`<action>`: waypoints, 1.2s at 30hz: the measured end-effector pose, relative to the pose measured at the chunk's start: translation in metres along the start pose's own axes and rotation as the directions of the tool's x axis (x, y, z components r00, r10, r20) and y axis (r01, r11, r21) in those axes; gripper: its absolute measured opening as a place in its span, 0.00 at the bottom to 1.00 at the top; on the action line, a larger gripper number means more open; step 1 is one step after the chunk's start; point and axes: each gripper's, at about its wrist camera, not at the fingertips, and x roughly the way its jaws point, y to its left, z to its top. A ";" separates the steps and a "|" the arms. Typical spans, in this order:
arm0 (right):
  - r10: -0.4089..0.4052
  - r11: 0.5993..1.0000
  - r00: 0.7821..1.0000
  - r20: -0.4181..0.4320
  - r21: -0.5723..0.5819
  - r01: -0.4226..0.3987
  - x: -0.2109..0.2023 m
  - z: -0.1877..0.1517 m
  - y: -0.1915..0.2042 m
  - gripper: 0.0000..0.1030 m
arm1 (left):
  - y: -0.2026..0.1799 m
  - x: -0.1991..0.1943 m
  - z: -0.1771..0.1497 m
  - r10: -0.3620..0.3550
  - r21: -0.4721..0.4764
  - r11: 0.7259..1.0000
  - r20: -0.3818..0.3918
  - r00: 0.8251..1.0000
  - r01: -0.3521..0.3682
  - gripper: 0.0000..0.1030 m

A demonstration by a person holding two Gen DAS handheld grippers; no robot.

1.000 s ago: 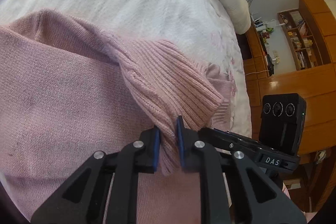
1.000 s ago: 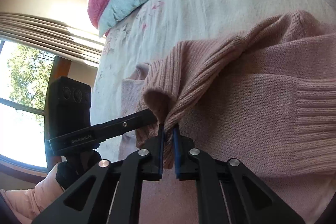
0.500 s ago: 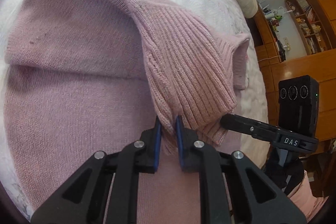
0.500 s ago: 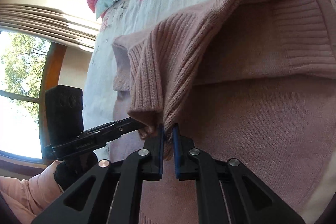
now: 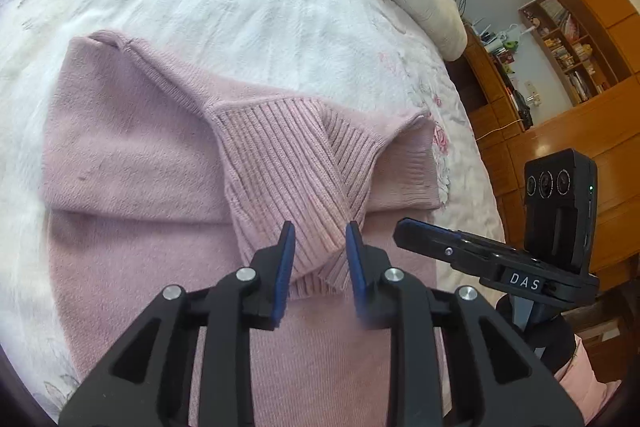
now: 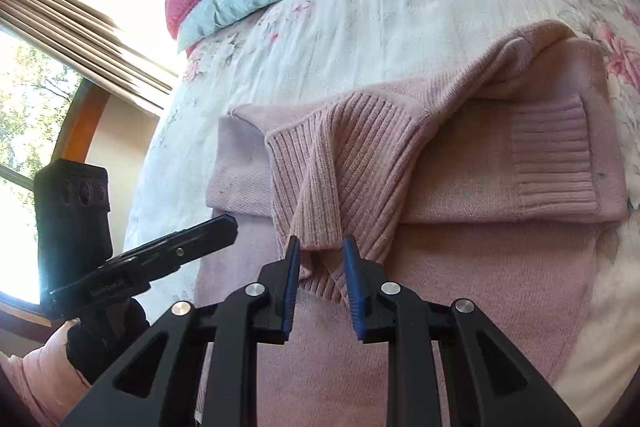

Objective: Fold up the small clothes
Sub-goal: 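Release the collar and open the left tool, then move both tools to the ribbed hem corners of the sweater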

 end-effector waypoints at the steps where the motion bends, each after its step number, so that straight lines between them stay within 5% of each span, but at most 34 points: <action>1: -0.007 1.000 1.000 -0.016 0.005 0.007 0.010 0.004 0.000 0.22 | 0.000 0.011 0.000 0.008 0.008 1.000 -0.013 1.000 -0.008 0.24; 6: -0.114 0.993 0.988 -0.103 0.008 0.116 0.060 0.012 -0.017 0.18 | 0.010 0.069 0.000 0.114 0.023 0.993 -0.114 0.987 -0.113 0.25; 10: -0.073 0.994 0.989 -0.126 0.075 0.083 0.080 0.015 -0.037 0.17 | 0.017 0.086 0.006 0.115 -0.003 0.993 -0.134 0.984 -0.116 0.25; 17: -0.025 0.996 0.997 -0.068 0.079 0.030 0.034 -0.005 -0.039 0.25 | 0.014 0.056 -0.002 0.105 -0.014 0.994 -0.122 0.987 -0.108 0.28; 25: -0.108 0.989 0.994 -0.028 0.096 0.111 -0.065 -0.122 -0.039 0.37 | 0.022 -0.043 -0.090 0.235 0.054 0.972 -0.132 0.963 -0.229 0.42; 32: -0.169 0.959 0.974 -0.151 0.203 0.198 -0.110 -0.242 -0.071 0.49 | 0.077 -0.115 -0.189 0.358 -0.079 0.922 -0.207 0.910 -0.380 0.47; 36: -0.184 0.939 0.962 -0.202 0.254 0.233 -0.110 -0.282 -0.085 0.50 | 0.099 -0.127 -0.224 0.356 -0.140 0.907 -0.245 0.902 -0.396 0.47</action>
